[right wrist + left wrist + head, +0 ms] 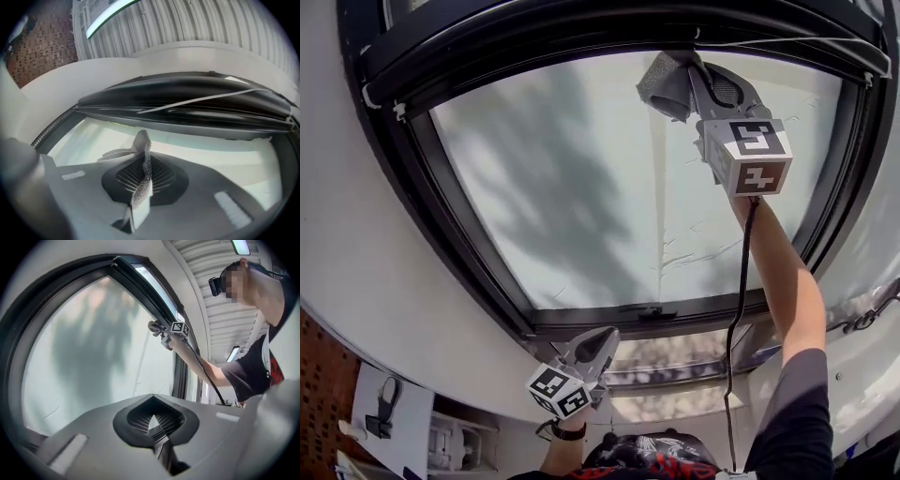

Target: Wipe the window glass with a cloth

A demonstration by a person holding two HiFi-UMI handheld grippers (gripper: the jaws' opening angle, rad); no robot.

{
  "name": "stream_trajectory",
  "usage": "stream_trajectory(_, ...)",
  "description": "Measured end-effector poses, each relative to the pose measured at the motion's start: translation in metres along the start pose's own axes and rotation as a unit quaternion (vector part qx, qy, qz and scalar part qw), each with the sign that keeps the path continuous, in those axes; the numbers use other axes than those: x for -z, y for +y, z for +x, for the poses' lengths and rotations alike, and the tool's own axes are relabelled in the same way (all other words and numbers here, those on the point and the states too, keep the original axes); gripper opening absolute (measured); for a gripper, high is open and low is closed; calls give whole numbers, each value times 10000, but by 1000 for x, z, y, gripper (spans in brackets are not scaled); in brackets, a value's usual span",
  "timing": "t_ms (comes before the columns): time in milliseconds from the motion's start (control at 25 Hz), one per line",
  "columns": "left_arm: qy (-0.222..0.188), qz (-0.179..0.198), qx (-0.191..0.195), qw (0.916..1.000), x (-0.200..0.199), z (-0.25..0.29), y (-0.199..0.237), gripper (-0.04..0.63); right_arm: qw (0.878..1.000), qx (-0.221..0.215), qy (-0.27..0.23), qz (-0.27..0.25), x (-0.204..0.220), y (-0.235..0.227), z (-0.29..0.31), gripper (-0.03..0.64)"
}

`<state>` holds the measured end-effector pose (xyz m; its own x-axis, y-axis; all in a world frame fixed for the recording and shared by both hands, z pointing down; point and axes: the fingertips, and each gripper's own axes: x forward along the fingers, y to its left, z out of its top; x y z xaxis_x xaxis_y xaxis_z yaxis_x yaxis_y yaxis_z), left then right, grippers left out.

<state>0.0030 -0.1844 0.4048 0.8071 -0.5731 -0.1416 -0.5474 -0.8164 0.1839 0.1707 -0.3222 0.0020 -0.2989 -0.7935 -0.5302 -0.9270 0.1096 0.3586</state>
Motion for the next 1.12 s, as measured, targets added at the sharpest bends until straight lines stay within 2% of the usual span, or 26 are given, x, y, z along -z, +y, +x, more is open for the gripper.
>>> stream_trajectory(200,85,-66,340,9994,10,39,-27,3,9954,799,365,-372,26,-106,-35,17)
stream_trajectory(400,69,-182,661,9976,17,58,-44,3,9761,1896,949,-480,61,-224,-84,17)
stream_trajectory(480,87,-228,663,9975,17,60,-45,3,9700,2148,1093,-320,65,-251,-98,17)
stream_trajectory(600,38,-301,639,9975,18,61,-45,2,9706,2142,1090,-115,58,-251,-97,17)
stream_trajectory(720,24,-309,527,9981,20,57,-42,3,9857,1482,782,172,40,-195,-80,17)
stream_trajectory(880,102,-239,480,9985,17,38,-26,2,9996,176,172,156,-4,-59,-55,17)
stream_trajectory(960,40,-226,237,9995,13,15,-10,3,9976,-641,-90,254,-21,25,-34,18)
stream_trajectory(1040,-118,-262,-219,9993,9,-15,9,3,9874,-1480,-248,511,-31,114,-6,18)
stream_trajectory(1120,-265,-288,-591,9975,3,-47,26,3,9746,-2075,-259,800,-34,189,18,18)
